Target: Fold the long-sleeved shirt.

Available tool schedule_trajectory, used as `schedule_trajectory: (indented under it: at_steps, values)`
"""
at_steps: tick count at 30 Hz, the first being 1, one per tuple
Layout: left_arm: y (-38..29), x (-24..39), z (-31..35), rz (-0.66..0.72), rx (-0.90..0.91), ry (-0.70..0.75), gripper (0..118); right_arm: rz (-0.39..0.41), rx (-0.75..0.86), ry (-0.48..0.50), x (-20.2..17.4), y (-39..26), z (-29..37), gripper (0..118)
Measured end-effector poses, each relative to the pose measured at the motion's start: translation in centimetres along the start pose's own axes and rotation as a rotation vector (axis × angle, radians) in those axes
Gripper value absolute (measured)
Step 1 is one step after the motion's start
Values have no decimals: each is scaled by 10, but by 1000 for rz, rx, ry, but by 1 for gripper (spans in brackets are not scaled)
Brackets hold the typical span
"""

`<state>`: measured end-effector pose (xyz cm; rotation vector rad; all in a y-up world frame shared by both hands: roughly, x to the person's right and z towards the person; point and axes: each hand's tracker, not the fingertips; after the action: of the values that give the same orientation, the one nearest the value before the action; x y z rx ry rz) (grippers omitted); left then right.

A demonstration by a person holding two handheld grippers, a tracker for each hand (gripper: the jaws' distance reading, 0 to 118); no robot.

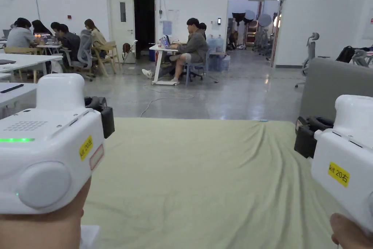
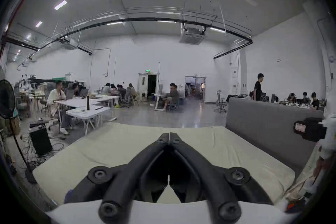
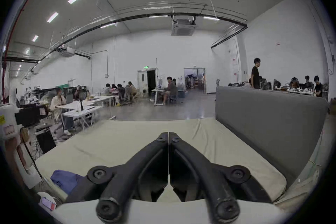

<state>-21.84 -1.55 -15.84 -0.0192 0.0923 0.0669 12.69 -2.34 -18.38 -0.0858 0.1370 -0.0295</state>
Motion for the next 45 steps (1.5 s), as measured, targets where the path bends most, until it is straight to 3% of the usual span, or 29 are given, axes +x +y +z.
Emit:
schedule_trajectory:
  at_steps: [21,22,23,24,25,26,27,28,29,31,34,38,45]
  values:
    - [-27,31,10,-34,-81,27,0,36,-47,41,-22,-21,10,0]
    - [-27,30,11,-26,-89,11,0,39,-48,48,-23,-22,10,11]
    - [-26,29,11,-19,-92,-8,13,49,-52,61,-24,-22,9,41]
    - [-25,30,11,-26,-94,-12,64,42,-54,79,-24,-21,8,99]
    - [-26,32,12,-43,-96,22,105,24,-57,95,-24,-20,7,118]
    - [-25,35,15,-75,-59,48,116,-25,-84,90,-25,-19,2,116]
    - [-24,35,13,-87,-68,50,118,-6,-60,32,-25,-19,4,116]
    - [-20,32,21,-132,25,63,118,-7,-64,46,-30,-18,-1,117]
    - [-20,32,20,-83,-16,41,118,-18,-67,-35,-33,-17,0,118]
    - [-23,27,28,-41,-24,25,118,-2,-95,-92,-38,-15,-5,118]
    - [-21,27,29,-30,-10,33,118,25,-93,-57,-39,-15,-4,118]
    - [-18,30,29,-58,-4,48,118,-55,-83,41,-37,-13,1,118]
    - [-17,34,32,-73,-3,32,118,-64,-60,25,-33,-7,6,118]
